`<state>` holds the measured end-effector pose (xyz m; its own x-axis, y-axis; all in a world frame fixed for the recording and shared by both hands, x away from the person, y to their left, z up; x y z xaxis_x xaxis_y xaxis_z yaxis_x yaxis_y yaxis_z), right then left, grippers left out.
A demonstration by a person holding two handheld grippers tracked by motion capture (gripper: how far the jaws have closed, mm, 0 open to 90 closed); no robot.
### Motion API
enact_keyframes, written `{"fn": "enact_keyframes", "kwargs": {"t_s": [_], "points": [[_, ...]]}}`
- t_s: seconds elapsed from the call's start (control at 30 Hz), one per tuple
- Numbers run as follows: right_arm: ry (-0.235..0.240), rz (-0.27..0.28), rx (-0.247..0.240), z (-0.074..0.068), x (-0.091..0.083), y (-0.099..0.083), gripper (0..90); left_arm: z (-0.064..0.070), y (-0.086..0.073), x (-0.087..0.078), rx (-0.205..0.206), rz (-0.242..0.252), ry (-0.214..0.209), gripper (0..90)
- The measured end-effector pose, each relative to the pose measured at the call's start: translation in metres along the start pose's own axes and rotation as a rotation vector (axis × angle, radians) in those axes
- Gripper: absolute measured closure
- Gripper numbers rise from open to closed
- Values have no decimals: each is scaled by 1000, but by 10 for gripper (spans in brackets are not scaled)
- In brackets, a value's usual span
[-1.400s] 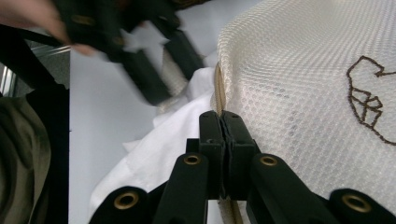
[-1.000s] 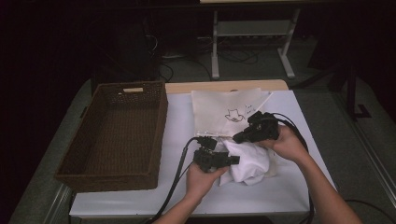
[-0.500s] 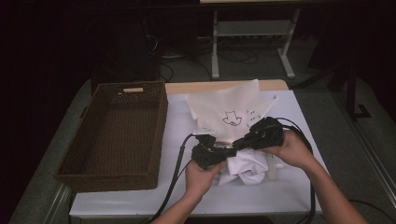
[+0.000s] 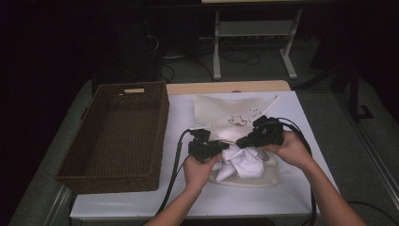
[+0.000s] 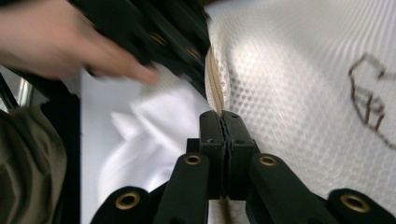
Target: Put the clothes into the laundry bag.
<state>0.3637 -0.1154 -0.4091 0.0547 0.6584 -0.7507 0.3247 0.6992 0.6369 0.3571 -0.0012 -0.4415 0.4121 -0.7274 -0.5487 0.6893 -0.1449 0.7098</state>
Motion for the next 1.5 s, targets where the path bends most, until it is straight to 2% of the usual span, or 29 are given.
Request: {"fn": "enact_keyframes", "kwargs": {"t_s": [0.1,0.13,0.23,0.27,0.3,0.4,0.43,0.47,0.5,0.53,0.57,0.6,0.63,0.67,0.7,0.73,0.77,0.8,0.83,0.9,1.0,1.1,1.13,1.17,1.2,1.23,1.33,1.37,1.5], "points": [[2,-20,-3,1,5,-4,873,2,-5,-4,-3,-33,-14,680],[2,-25,-3,0,6,-5,873,5,-9,-11,1,-57,-29,630],[1,-23,-5,0,5,-4,873,8,-13,-21,10,-65,-27,525],[-3,-20,-4,1,4,-3,873,12,-19,-29,11,-94,-39,474],[-3,-20,-4,1,4,-3,873,12,-19,-29,11,-94,-39,453],[-11,-12,-8,0,1,-1,872,18,-33,-34,9,-148,-65,390],[-13,-12,-7,0,1,0,872,23,-43,-30,-14,-187,-106,378],[-13,-13,-13,1,2,1,872,24,-46,-24,-24,-204,-124,361],[-15,-16,-11,1,2,2,872,24,-46,-24,-24,-204,-124,345],[-14,-13,-15,0,3,4,872,27,-52,-7,-47,-252,-151,339],[-14,-13,-15,0,3,4,872,27,-52,-7,-47,-252,-151,339],[-13,-12,-21,-1,3,6,872,28,-53,12,-103,-278,-194,366],[-13,-11,-24,-2,3,6,872,28,-53,12,-103,-278,-194,425],[-13,-11,-24,-2,3,6,872,27,-51,20,-107,-271,-187,425],[-11,-14,-26,-3,3,6,872,26,-47,27,-98,-238,-167,560],[-18,-19,-33,-4,2,4,872,23,-39,36,-86,-199,-152,741],[-18,-19,-33,-4,2,4,872,23,-39,36,-86,-199,-152,777],[-19,-13,-36,-6,-2,3,873,19,-31,38,-85,-158,-122,802],[-19,-13,-36,-6,-2,3,873,19,-31,38,-85,-158,-122,810],[-19,-7,-37,-7,-7,2,874,14,-17,33,-93,-84,-102,818],[2,12,-47,-13,-10,4,875,17,-6,19,-93,-11,-106,820],[23,50,-65,-22,-14,10,875,16,-1,12,-77,28,-79,820],[23,50,-65,-22,-14,10,875,16,-1,12,-77,28,-79,819],[20,56,-66,-22,-15,12,875,11,-1,16,-72,24,-55,819],[-4,35,-57,-17,-13,11,874,-2,-3,24,-103,1,-23,815],[-12,23,-49,-14,-12,10,874,-6,-4,27,-108,-9,-9,809],[-23,-8,-23,-5,-7,2,872,-5,-6,28,-111,-21,-15,755],[-23,-8,-23,-5,-7,2,872,-4,-7,26,-97,-32,-10,755],[-26,-10,-5,0,-6,-3,871,3,-14,12,-42,-81,-6,610]]}}
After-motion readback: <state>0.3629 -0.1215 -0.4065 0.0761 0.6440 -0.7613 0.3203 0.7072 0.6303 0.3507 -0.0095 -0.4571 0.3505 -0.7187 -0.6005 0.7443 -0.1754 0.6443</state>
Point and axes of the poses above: each handheld gripper's, and its own axes: x roughly forward along the jaws, y roughly out of its top, z roughly to its right, the point moved 8 cm from there along x, roughly forward along the jaws, and after that the axes turned 2 degrees about -z, right-handed, at the moved point
